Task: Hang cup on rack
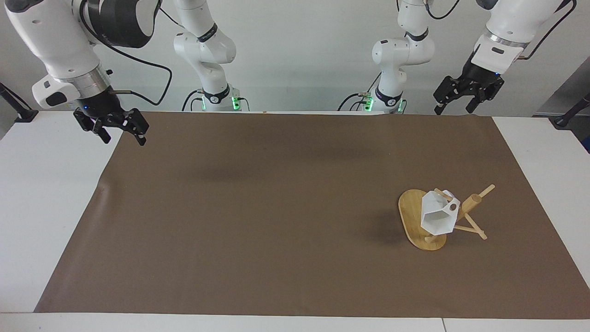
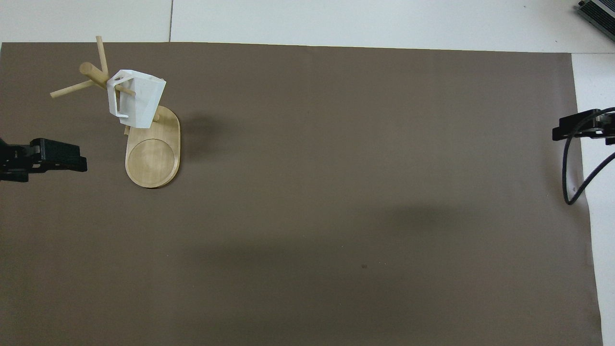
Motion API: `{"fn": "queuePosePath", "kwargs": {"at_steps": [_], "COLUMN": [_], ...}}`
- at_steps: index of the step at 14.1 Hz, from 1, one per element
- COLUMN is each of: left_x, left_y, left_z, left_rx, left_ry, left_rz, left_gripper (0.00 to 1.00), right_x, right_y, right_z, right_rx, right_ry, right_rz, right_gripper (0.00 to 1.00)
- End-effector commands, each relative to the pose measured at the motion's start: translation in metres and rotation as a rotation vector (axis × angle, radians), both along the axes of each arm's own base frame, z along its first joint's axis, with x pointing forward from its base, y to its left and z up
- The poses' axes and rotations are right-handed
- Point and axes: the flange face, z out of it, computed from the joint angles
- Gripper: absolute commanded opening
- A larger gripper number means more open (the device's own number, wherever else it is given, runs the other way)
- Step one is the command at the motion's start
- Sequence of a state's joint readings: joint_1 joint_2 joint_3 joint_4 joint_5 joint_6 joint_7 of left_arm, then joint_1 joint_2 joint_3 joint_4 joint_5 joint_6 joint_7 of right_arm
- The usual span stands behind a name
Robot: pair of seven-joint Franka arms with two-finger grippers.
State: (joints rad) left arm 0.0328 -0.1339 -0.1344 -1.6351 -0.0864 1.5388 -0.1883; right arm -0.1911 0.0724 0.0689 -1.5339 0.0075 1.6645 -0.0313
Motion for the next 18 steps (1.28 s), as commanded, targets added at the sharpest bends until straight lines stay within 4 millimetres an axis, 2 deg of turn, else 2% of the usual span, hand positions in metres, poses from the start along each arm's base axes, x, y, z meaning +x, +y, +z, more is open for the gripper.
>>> {"fn": "queuePosePath", "kwargs": {"at_steps": [1,4,7,9,13,18], "left_x": [-0.003,0.001,0.009,0.005,0.0,0.005], "left_y": [0.004,0.005,0.007,0.01,0.018,0.01], "left_z": [0.006,0.001,0.008,0.002,0.001,0.009], "left_rx": [0.024,0.057,0.069,0.05,0.069,0.071], "left_ry": [-0.003,0.0,-0.012,0.007,0.027,0.014], "left_rz": [-0.043,-0.126,-0.149,-0.134,-0.13,-0.15], "left_gripper": [1.0,1.0,1.0,1.0,1.0,1.0], "right_x": [-0.004,-0.004,-0.004,-0.004,-0.004,-0.004], "right_y": [0.002,0.002,0.002,0.002,0.002,0.002], "right_z": [0.0,0.0,0.0,0.0,0.001,0.001], "right_rx": [0.003,0.004,0.005,0.005,0.005,0.003], "right_ry": [-0.002,0.001,-0.002,0.001,0.0,0.0], "right_rz": [-0.015,-0.015,-0.015,-0.015,-0.015,-0.015], "right_gripper": [1.0,1.0,1.0,1.0,1.0,1.0]}}
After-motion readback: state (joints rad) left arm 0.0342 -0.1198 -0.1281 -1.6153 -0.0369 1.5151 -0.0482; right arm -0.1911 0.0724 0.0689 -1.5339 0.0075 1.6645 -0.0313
